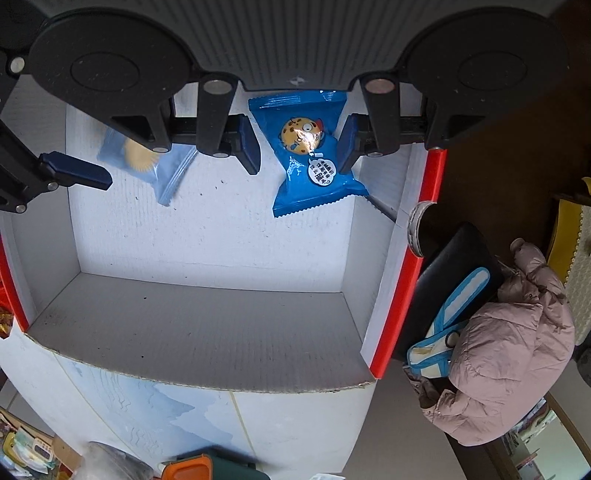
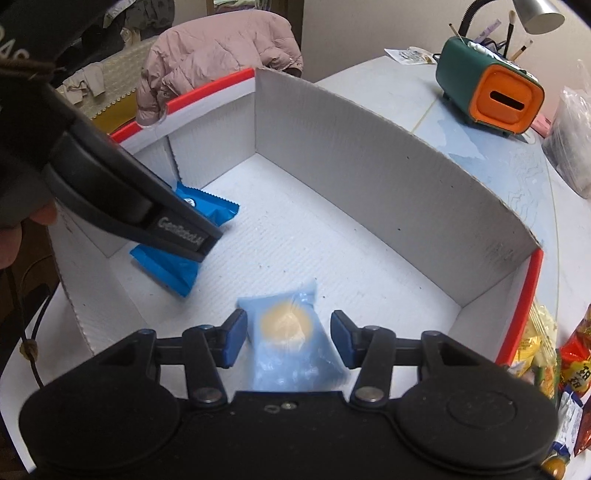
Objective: Organize snacks
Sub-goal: 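Lower the packets onto the box floor and open both tools, then withdraw both tools from the box back toward the snack pile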
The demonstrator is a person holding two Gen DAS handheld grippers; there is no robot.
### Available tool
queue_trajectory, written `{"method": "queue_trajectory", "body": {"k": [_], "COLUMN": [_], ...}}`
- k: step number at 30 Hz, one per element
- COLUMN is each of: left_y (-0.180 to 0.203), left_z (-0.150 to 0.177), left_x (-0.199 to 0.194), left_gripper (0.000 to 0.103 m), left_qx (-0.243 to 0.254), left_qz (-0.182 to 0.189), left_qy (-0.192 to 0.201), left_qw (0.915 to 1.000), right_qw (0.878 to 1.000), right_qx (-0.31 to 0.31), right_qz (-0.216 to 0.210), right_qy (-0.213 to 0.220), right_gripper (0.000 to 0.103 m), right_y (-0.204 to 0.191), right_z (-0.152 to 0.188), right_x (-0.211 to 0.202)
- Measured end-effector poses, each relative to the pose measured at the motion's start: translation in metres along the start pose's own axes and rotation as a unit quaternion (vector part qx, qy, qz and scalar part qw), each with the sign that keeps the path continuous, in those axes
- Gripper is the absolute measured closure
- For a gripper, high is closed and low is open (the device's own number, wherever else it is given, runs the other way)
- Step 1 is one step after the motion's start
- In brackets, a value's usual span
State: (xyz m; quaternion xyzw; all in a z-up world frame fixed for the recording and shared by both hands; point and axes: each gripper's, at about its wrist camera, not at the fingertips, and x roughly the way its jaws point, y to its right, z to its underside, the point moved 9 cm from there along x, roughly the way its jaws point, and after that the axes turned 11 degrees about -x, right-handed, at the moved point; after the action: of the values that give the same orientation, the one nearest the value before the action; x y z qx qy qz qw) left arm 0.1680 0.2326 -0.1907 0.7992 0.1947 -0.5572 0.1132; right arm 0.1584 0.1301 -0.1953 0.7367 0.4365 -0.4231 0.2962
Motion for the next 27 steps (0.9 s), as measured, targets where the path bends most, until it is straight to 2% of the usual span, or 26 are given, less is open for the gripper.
{"method": "queue_trajectory", "body": {"k": [3, 5, 16, 21, 27], "left_y": [-0.001, -0.003, 0.004, 0.011, 0.024], "left_z": [0.001, 0.001, 0.009, 0.011, 0.016], "left_x": [-0.003, -0.006, -0.048, -0.071, -0.100], "left_gripper": [0.059, 0.059, 0.058, 0.050, 0.048], "left_qx": [-0.003, -0.006, -0.011, -0.012, -0.008], "left_qz": [0.008, 0.011, 0.050, 0.068, 0.089], "left_qy": [0.003, 0.006, 0.046, 0.070, 0.101], "left_qw": [1.0000, 0.9999, 0.9976, 0.9952, 0.9908], "right_qw": [1.000, 1.000, 0.998, 0.995, 0.991], "right_qx": [0.003, 0.004, 0.036, 0.055, 0.068], "right_qz": [-0.001, 0.001, -0.004, -0.003, 0.000], "right_qy": [-0.002, 0.002, 0.053, 0.082, 0.116], "right_gripper": [0.053, 0.048, 0.039, 0.030, 0.023], "right_y": [0.001, 0.001, 0.010, 0.018, 0.024], "right_z": [0.001, 0.000, -0.004, -0.005, -0.001], "right_x": [0.001, -0.001, -0.045, -0.072, -0.104]}}
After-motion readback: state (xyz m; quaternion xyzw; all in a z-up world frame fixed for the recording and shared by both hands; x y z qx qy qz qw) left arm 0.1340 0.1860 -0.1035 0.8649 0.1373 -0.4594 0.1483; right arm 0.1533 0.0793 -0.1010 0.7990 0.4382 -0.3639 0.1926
